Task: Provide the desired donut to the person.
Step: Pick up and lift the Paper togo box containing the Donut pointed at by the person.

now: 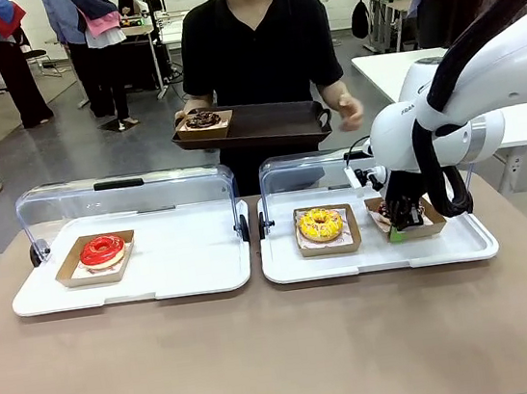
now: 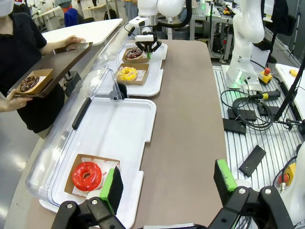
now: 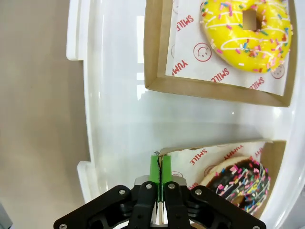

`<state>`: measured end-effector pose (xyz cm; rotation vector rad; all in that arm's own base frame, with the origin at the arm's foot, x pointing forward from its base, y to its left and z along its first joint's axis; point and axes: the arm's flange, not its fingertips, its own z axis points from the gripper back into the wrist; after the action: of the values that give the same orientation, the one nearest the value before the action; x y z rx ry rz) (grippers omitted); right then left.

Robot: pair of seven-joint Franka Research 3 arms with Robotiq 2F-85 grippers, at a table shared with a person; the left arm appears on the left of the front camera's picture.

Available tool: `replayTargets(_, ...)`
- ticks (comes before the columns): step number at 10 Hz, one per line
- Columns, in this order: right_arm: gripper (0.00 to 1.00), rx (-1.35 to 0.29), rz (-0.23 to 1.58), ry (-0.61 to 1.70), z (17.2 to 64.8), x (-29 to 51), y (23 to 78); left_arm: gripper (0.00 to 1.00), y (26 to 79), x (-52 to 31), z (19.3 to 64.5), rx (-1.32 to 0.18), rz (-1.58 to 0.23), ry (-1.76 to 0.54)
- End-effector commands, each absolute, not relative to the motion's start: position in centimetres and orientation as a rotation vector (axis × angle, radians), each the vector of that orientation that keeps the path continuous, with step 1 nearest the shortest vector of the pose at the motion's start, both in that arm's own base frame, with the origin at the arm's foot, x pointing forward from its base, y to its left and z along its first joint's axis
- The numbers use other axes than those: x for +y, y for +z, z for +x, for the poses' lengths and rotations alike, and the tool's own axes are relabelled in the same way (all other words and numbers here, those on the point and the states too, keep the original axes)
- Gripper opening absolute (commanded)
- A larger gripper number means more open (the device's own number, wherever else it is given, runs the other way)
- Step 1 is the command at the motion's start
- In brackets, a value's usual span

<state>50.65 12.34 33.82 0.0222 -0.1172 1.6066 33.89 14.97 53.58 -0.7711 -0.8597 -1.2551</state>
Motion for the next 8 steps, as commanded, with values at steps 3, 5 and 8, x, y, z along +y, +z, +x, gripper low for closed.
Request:
replayTargets(3, 0.0, -0.124, -0.015, 1.537, 45.3, 13.1, 38.6, 1.0, 53.8, 15.0, 33.9, -0.86, -0.778, -1.247)
replayTargets(5, 0.0, -0.091, -0.016, 1.537, 43.1, 13.8, 41.2, 1.0, 53.8, 15.0, 33.9, -0.86, -0.778, -1.247)
replayTargets(8, 0.0, -0.04, -0.041, 1.519, 41.8, 15.0, 47.4, 1.0, 53.8, 15.0, 33.9, -0.86, -0.778, -1.247)
